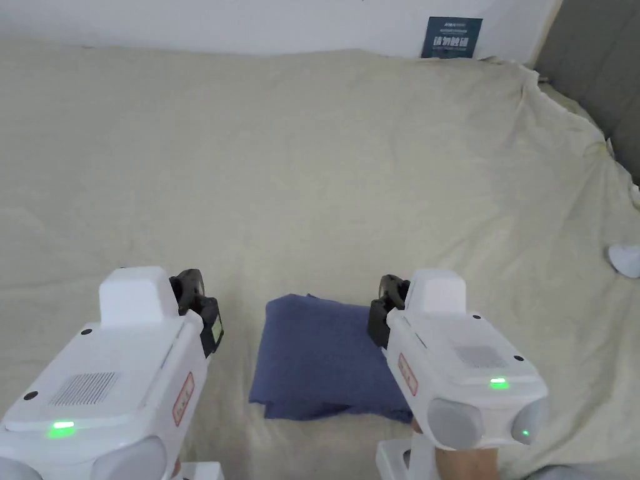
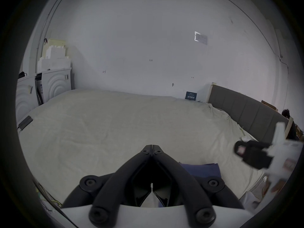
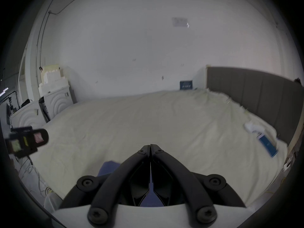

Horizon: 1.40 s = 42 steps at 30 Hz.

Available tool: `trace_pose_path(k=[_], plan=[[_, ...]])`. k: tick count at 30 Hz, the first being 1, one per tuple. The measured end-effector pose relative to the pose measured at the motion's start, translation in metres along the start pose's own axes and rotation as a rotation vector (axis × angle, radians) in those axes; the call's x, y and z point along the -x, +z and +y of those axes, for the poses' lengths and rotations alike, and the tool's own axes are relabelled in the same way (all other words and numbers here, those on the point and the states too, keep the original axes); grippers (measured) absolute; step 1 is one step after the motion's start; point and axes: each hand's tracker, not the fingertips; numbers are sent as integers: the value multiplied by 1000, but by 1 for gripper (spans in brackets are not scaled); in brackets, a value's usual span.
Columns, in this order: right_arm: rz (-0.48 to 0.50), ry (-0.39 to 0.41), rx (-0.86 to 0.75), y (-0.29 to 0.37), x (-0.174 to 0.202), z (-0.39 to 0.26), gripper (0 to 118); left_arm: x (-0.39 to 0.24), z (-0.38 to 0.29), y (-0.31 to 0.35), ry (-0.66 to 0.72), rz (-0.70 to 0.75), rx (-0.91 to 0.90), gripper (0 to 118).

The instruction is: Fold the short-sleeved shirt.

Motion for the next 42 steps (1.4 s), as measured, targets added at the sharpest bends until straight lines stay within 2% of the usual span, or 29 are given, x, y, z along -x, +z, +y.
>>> trace_pose_path(k=[3,7,8,12,14,16,17,18,19,20,21,23,30,32,33,36,39,42], plan=[[-17,41,93,-26,14,-32,0,6,-4,1,8,6,16,0],[-46,39,214,-46,20,-66,0,11,-7,-2,3,9,37,0],[-44,65,231,-51,21,-76,0,12,-7,-4,4,7,40,0],[-70,133,201,-50,30,-80,0,13,-2,-8,32,-25,53,2],[-59,110,211,-53,25,-79,0,15,5,-10,65,-72,48,22],[-41,74,216,-50,20,-78,0,21,16,-19,121,-148,85,76],[-37,67,221,-50,20,-76,0,26,22,-26,160,-199,107,76],[-35,65,227,-51,20,-74,0,30,26,-35,220,-251,151,84],[-33,63,233,-51,17,-73,0,36,30,-48,281,-318,213,108],[-31,58,239,-51,17,-72,0,42,32,-61,341,-402,279,118],[-28,48,244,-51,16,-71,0,52,34,-74,422,-510,304,118],[-20,26,252,-51,13,-70,0,64,27,-109,486,-614,449,118],[-2,6,272,-52,8,-66,0,73,-34,-201,529,-716,909,118],[2,0,276,-53,7,-65,0,69,-48,-216,504,-699,1017,118],[3,-8,278,-53,7,-65,0,65,-55,-220,475,-688,1035,118],[8,-22,283,-54,5,-65,0,64,-55,-225,484,-822,986,118],[13,-43,289,-55,3,-64,0,60,-62,-230,496,-842,1011,118],[19,-71,294,-56,0,-63,0,55,-60,-230,450,-867,1018,118]])
